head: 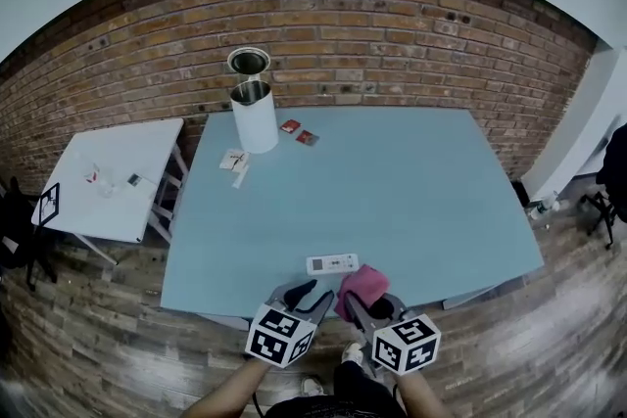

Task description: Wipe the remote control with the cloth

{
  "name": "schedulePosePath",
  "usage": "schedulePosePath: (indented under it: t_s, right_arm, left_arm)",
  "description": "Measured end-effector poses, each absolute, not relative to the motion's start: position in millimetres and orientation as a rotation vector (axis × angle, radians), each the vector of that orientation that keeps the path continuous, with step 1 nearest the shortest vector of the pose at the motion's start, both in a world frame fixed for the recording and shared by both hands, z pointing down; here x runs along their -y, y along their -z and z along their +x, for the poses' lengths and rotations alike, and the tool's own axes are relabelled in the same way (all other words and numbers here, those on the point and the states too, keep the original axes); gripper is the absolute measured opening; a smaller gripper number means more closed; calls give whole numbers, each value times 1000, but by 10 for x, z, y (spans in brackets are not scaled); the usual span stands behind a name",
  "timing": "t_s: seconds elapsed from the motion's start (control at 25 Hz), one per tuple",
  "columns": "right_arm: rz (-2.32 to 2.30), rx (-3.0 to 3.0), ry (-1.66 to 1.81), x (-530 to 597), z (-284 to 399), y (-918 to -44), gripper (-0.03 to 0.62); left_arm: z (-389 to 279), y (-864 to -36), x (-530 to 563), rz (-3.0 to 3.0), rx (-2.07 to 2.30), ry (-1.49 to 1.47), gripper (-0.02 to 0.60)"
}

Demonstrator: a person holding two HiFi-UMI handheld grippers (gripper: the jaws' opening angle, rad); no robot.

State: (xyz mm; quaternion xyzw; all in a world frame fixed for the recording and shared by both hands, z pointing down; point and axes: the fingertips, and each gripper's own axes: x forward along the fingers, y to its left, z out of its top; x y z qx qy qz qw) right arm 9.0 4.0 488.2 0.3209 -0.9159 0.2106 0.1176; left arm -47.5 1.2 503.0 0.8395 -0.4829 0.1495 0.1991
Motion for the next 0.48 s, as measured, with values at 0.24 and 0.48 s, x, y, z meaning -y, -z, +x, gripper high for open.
schedulePosePath:
  t_s: [0.24,0.48]
  right_arm:
    - [1021,2666,-493,-267,113,-4725,61]
    - [1113,2645,-376,-355,166,-4596,61]
  left_arm:
    - [-345,-4829,-201,2343,1427,-285,-5]
    - [-302,-4702,-319,2329,1509,-227,-6]
